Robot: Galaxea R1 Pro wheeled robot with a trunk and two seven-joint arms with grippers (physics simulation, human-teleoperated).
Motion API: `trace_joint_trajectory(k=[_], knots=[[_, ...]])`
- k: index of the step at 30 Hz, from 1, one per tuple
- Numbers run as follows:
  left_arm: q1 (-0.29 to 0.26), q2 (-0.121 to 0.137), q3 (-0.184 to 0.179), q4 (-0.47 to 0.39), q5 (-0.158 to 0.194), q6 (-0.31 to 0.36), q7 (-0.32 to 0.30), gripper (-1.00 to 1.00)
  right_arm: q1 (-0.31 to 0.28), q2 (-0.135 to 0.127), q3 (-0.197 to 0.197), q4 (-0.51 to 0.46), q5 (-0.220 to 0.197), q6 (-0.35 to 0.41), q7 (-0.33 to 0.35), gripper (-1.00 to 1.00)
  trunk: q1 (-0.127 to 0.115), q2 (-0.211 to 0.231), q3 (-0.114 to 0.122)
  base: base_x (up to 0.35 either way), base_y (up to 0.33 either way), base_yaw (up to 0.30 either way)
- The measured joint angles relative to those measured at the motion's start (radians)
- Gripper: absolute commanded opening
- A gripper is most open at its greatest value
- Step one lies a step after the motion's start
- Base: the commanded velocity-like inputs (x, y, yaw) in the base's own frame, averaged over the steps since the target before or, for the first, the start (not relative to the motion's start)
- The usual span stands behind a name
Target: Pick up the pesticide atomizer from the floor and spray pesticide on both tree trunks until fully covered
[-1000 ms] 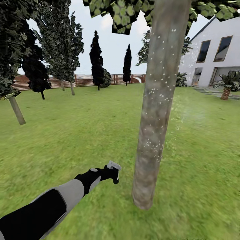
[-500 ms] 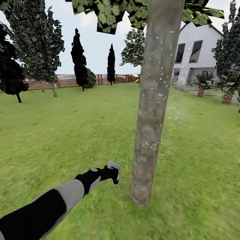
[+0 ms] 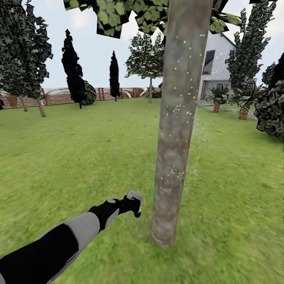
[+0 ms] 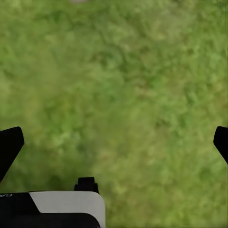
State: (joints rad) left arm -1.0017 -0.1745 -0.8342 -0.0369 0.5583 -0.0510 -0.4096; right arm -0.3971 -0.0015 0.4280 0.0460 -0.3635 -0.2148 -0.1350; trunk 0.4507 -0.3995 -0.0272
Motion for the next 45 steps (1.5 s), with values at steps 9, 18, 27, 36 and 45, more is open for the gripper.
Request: trace_joint_trajectory(k=[9,18,27,36,45], knots=[[0.000,0.000,0.028,-0.261,0.003,0.231,0.001,-1.00,0.000,-0.007,-0.002,0.000,0.001,0.001,-0.002,1.00,-0.001,0.000,0.000,0.005,0.001,-0.002],[-0.001,0.098,0.325,-0.692,-0.008,0.711,0.019,-1.00,0.000,-0.011,-0.002,0.000,0.001,0.002,-0.005,1.00,-0.001,-0.001,0.000,0.000,0.000,0.000],[-0.273,0.098,0.439,-0.738,-0.120,1.042,0.015,-1.00,0.000,-0.012,-0.002,0.000,0.001,0.002,-0.006,1.00,0.000,0.000,0.000,0.000,0.000,0.000],[-0.796,0.080,0.445,-0.419,-0.095,1.057,0.009,-1.00,0.000,-0.032,-0.002,0.000,0.000,0.002,-0.006,1.00,-0.001,-0.001,0.000,0.000,0.000,0.000],[-0.928,0.079,0.446,-0.380,-0.096,1.058,0.008,-1.00,0.000,-0.032,-0.002,0.000,0.000,0.002,-0.006,1.00,-0.001,0.000,0.000,0.000,0.000,0.000]])
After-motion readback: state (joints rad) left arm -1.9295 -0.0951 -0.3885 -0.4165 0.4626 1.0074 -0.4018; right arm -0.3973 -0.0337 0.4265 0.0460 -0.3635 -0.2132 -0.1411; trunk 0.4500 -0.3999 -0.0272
